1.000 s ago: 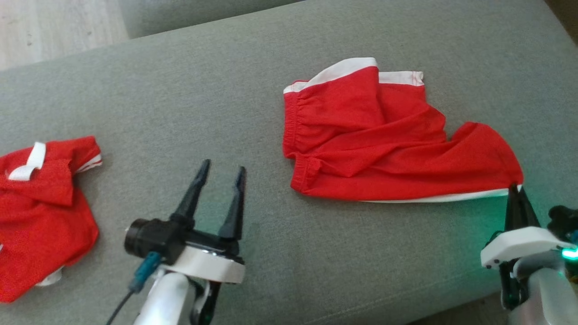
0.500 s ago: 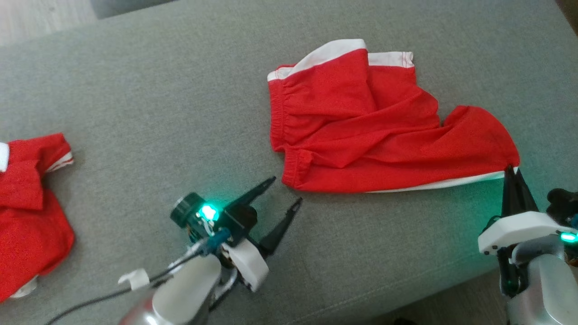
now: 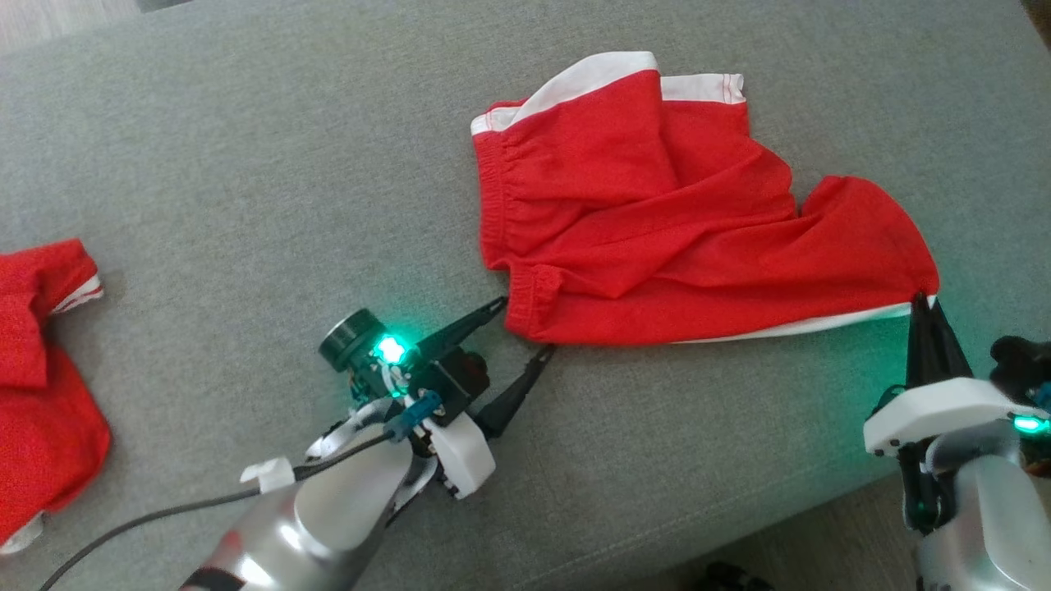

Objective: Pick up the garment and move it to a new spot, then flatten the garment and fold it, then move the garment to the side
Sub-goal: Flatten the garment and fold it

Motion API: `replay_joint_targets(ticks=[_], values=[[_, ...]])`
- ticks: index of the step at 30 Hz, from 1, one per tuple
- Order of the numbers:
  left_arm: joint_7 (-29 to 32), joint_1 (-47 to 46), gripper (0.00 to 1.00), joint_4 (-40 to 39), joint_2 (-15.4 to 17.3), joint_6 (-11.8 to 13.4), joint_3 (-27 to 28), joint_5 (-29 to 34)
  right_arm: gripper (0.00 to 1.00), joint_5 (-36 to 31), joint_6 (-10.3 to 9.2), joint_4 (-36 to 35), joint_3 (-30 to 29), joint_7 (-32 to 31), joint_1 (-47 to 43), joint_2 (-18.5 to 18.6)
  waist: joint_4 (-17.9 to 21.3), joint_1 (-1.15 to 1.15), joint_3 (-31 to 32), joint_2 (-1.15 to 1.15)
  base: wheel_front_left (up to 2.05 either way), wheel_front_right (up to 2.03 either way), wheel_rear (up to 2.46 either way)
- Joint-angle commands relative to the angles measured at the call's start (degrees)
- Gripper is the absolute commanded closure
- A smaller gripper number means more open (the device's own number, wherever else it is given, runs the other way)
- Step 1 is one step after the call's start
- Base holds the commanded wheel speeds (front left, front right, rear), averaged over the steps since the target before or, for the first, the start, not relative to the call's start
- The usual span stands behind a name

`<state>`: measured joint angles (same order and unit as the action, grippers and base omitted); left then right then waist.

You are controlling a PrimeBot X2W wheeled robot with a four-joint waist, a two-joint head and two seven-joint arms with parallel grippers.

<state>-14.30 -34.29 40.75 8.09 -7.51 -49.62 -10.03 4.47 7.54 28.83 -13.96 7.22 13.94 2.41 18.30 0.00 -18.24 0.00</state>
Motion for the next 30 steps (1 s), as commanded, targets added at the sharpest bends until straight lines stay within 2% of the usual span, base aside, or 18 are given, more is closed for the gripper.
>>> replay_joint_targets(ticks=[1, 7, 8, 9, 10, 14, 21, 30], values=[[-0.6, -2.0, 0.0, -0.6, -0.4, 0.1, 0.5, 0.0, 1.0, 0.3, -0.05, -1.3, 1.2, 0.5, 1.9, 0.5, 0.1, 0.0, -0.1, 0.0, 0.0, 0.0, 0.0], [-0.7, -2.7, 0.0, -0.9, -1.3, 0.1, -1.1, -0.5, 1.0, 0.8, -0.05, -0.2, 1.9, 0.9, 2.6, 0.5, 0.7, 0.0, -0.4, 0.0, 0.0, 0.0, 0.0], [-0.7, -2.7, 0.24, -0.8, -1.3, 0.1, -1.4, -0.7, 1.0, 0.8, -0.05, -0.1, 2.0, 1.0, 2.7, 0.5, 0.7, 0.0, -0.4, 0.0, 0.0, 0.0, 0.0], [-0.7, -2.7, 0.85, -0.4, -1.3, 0.1, -1.9, -1.0, 1.0, 0.8, -0.05, 0.1, 2.0, 1.1, 2.8, 0.5, 0.8, 0.0, -0.4, 0.0, 0.0, 0.0, 0.0], [-0.7, -2.8, 1.0, 0.2, -1.3, 0.0, -3.0, -1.6, 1.0, 0.9, -0.05, 0.2, 1.9, 1.3, 3.0, 0.5, 0.8, 0.0, -0.2, 0.0, 0.0, 0.0, 0.0], [-0.7, -2.7, 1.0, 0.3, -0.6, 0.0, -3.4, -3.1, 1.0, 0.6, -0.05, 0.0, 1.9, 2.0, 3.2, 0.5, 0.3, 0.0, 0.9, 0.0, 0.0, 0.0, 0.0], [-0.7, -1.2, 1.0, -2.1, 0.5, 0.1, -0.9, -4.8, 1.0, 1.2, -0.05, -2.8, 3.1, 2.0, 3.5, 0.5, -1.4, 0.0, 3.4, 0.0, 0.0, 0.0, 0.0], [-0.5, -2.2, 1.0, -6.4, 2.6, 0.1, 4.4, -11.3, 1.0, 4.1, -0.05, -11.4, 6.7, -4.2, 6.7, 0.5, -4.4, 0.0, 8.8, 0.0, 0.0, 0.0, 0.0]])
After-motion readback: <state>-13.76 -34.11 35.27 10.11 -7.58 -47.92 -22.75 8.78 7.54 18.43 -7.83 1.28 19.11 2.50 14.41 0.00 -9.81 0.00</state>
